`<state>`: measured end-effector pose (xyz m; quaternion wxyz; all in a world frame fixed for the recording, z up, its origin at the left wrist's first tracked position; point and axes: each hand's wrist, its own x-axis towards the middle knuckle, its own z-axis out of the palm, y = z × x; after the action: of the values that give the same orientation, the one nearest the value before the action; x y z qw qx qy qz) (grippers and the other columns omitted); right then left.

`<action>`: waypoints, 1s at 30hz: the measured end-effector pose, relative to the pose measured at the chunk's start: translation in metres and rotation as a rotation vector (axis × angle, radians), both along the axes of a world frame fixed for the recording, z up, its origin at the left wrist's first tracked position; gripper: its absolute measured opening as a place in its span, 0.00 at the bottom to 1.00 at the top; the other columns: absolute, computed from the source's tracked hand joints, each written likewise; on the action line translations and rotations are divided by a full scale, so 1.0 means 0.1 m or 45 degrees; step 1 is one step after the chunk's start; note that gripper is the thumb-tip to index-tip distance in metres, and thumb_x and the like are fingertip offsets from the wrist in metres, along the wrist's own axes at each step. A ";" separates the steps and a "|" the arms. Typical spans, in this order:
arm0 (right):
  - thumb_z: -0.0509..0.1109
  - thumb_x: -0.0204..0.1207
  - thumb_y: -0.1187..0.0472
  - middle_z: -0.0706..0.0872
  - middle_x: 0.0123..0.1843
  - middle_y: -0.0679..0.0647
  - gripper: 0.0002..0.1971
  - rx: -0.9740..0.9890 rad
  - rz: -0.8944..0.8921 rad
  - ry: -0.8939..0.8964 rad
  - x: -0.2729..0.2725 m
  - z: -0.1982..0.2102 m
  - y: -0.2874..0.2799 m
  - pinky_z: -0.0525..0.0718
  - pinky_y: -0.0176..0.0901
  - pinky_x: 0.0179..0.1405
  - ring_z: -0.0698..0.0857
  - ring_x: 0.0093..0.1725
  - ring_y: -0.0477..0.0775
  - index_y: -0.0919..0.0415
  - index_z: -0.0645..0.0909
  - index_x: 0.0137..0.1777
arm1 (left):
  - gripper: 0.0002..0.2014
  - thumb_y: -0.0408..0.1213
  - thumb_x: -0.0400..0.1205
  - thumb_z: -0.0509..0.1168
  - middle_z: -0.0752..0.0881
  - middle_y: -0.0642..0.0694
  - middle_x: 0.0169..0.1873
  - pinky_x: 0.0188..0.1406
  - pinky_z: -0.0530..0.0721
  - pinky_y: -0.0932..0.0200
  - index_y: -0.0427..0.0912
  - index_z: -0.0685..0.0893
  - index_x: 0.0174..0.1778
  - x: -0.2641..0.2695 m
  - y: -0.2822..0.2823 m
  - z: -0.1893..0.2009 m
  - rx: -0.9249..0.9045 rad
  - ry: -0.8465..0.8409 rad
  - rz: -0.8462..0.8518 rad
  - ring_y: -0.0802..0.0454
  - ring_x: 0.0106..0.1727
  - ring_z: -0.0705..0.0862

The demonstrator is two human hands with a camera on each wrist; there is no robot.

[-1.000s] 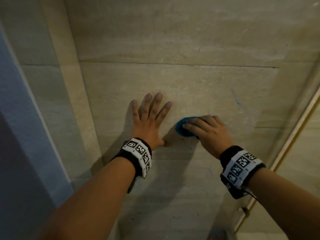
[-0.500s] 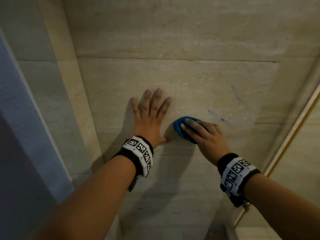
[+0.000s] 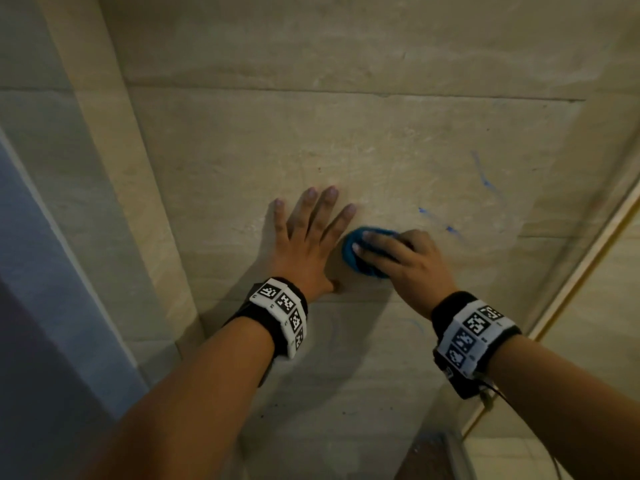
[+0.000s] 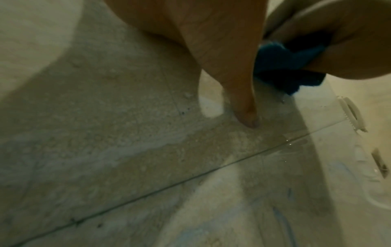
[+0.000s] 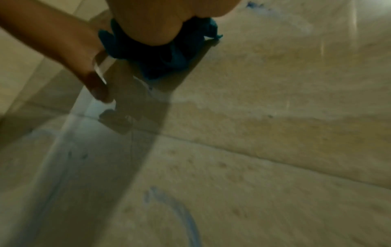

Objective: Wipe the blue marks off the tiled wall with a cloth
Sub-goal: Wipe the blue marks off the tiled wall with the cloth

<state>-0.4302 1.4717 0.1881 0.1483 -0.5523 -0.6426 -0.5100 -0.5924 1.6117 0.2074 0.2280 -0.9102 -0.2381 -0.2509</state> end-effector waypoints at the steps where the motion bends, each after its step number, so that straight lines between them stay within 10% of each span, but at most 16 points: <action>1: 0.50 0.88 0.64 0.77 0.70 0.48 0.17 -0.068 0.001 -0.029 0.03 -0.07 -0.04 0.75 0.51 0.43 0.73 0.47 0.58 0.51 0.71 0.73 | 0.76 0.79 0.53 0.68 0.19 0.39 0.76 0.70 0.23 0.26 0.47 0.24 0.79 0.00 0.00 -0.01 0.009 -0.002 -0.002 0.36 0.77 0.21; 24: 0.60 0.78 0.65 0.77 0.69 0.47 0.20 -0.339 0.085 -0.053 0.12 -0.18 -0.15 0.70 0.49 0.47 0.74 0.51 0.58 0.50 0.75 0.68 | 0.74 0.80 0.55 0.65 0.19 0.40 0.76 0.71 0.26 0.25 0.48 0.23 0.79 0.02 0.01 -0.03 0.019 -0.016 -0.002 0.36 0.77 0.22; 30: 0.48 0.88 0.65 0.85 0.64 0.52 0.22 -0.016 0.012 0.206 -0.01 0.22 -0.13 0.79 0.53 0.44 0.74 0.50 0.59 0.55 0.84 0.64 | 0.76 0.76 0.55 0.70 0.17 0.39 0.74 0.68 0.22 0.25 0.47 0.20 0.77 0.02 -0.02 -0.01 -0.014 0.025 0.040 0.35 0.75 0.18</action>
<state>-0.4310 1.4588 0.2100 0.1987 -0.5897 -0.6341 -0.4590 -0.5907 1.6098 0.2065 0.2291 -0.9100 -0.2515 -0.2370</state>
